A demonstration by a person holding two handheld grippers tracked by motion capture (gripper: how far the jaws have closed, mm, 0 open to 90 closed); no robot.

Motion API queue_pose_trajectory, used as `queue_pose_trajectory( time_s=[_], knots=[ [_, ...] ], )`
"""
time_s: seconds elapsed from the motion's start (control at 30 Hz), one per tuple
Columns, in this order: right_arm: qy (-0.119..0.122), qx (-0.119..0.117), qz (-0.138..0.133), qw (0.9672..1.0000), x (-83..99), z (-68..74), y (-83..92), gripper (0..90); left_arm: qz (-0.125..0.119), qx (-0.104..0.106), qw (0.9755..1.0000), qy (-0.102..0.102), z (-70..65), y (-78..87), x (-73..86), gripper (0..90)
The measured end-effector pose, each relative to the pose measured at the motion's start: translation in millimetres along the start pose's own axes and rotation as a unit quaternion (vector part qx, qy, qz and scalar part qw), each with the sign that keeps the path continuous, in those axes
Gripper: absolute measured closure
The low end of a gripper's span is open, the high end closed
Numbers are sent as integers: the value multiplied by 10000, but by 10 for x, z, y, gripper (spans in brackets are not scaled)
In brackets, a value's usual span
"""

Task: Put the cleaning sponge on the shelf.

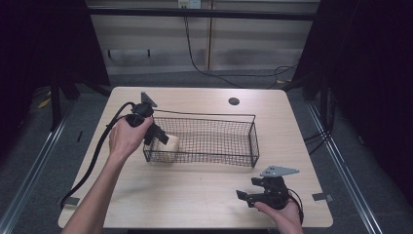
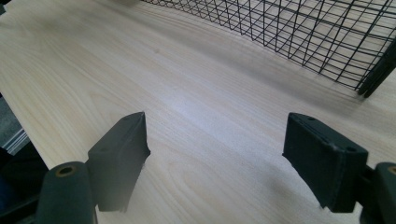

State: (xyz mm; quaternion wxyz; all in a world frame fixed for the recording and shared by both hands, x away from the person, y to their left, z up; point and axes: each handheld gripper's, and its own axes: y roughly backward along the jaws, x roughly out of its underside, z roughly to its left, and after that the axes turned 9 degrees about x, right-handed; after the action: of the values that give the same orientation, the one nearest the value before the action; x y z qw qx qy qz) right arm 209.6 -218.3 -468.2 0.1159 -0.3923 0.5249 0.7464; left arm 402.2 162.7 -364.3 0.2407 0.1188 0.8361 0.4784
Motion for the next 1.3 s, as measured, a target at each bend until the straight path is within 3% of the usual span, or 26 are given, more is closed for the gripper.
queue_pose_trajectory(
  time_s=[0.33,0.4,0.47,0.57,0.7,0.77,0.83,0.97,1.1,1.2,1.3],
  knots=[
    [-3,6,2,10000,2,3,-1,217,-252,195,9987,-392,4,131,175,201],
    [-14,14,11,10000,2,2,-2,217,-295,168,9983,-482,-7,147,220,201],
    [-13,15,12,10000,2,3,-3,217,-432,11,9972,-610,-40,155,270,202],
    [-18,22,11,10000,2,2,-4,217,-537,154,9958,-727,-71,163,349,202],
    [-17,21,2,10000,4,0,-3,216,-584,-47,9951,-799,-74,177,462,204],
    [-20,20,-3,10000,4,-1,-2,217,-646,-5,9938,-900,-47,174,532,204],
    [-15,24,5,10000,3,-1,-2,217,-751,55,9934,-859,-2,177,598,211],
    [-9,31,6,10000,3,-1,-3,217,-883,-35,9922,-881,29,167,722,213],
    [-19,42,5,10000,2,-2,-3,217,-1111,65,9899,-873,14,183,849,213],
    [-10,52,2,10000,4,-1,0,217,-1262,-8,9886,-815,35,198,961,213],
    [-11,58,4,10000,4,-2,-1,217,-1172,22,9900,-783,61,182,1052,213]
  ],
)
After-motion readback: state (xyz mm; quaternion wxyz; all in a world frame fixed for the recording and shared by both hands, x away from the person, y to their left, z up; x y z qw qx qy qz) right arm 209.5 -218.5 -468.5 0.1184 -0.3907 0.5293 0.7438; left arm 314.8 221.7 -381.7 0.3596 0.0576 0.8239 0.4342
